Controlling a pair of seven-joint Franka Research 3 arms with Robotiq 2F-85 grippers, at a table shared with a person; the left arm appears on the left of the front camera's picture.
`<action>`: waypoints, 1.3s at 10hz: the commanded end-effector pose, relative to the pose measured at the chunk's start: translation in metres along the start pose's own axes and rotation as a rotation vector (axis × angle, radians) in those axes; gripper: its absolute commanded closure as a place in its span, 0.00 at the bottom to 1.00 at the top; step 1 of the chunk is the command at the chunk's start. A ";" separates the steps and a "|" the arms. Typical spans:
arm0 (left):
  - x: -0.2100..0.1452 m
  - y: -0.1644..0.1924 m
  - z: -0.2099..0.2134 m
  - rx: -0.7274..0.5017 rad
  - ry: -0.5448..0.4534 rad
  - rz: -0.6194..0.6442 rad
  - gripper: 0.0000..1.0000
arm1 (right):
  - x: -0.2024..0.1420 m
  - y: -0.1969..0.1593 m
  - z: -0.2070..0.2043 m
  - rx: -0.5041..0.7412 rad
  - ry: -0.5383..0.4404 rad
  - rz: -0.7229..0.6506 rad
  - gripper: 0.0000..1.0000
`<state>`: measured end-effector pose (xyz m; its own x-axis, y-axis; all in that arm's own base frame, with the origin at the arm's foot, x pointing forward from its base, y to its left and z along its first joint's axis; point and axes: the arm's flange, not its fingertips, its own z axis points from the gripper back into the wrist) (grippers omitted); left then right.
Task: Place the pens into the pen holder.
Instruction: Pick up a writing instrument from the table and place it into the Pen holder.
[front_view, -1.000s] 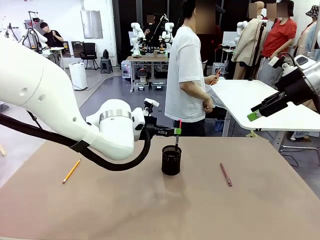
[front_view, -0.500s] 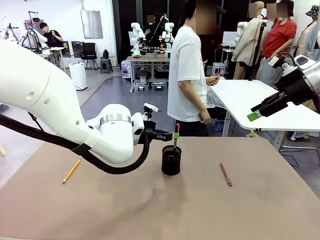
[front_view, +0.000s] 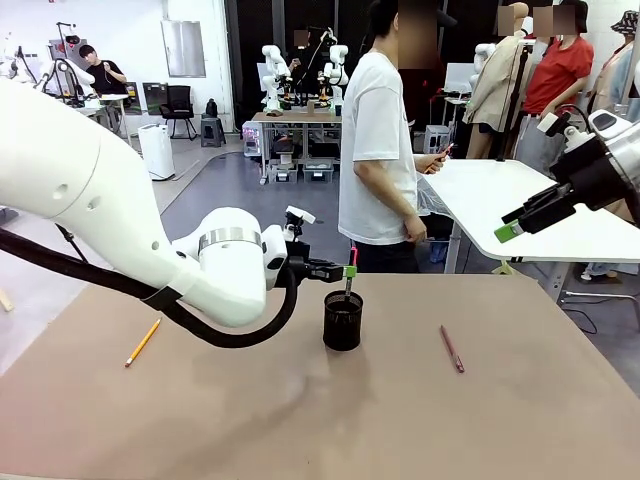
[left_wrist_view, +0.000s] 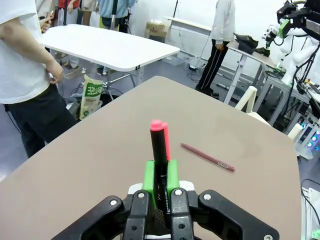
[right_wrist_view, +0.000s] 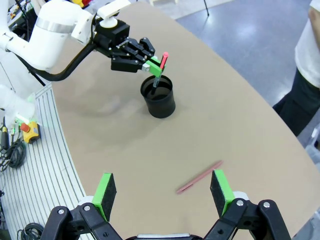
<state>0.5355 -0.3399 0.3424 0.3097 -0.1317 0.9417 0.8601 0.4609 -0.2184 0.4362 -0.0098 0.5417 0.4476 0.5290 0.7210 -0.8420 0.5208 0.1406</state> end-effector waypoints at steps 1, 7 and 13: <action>-0.006 -0.002 0.003 0.019 -0.014 -0.008 1.00 | 0.002 0.000 0.000 0.002 -0.013 0.000 0.00; -0.006 -0.002 0.007 0.019 -0.006 -0.006 0.03 | 0.002 0.000 0.000 0.002 -0.013 0.000 0.00; 0.021 0.010 0.056 0.033 0.050 -0.056 0.00 | 0.002 0.000 0.000 0.002 -0.013 0.000 0.00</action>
<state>0.5336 -0.3037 0.3683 0.2775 -0.1741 0.9448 0.8519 0.4993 -0.1582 0.4362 -0.0098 0.5417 0.4476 0.5291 0.7209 -0.8421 0.5207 0.1406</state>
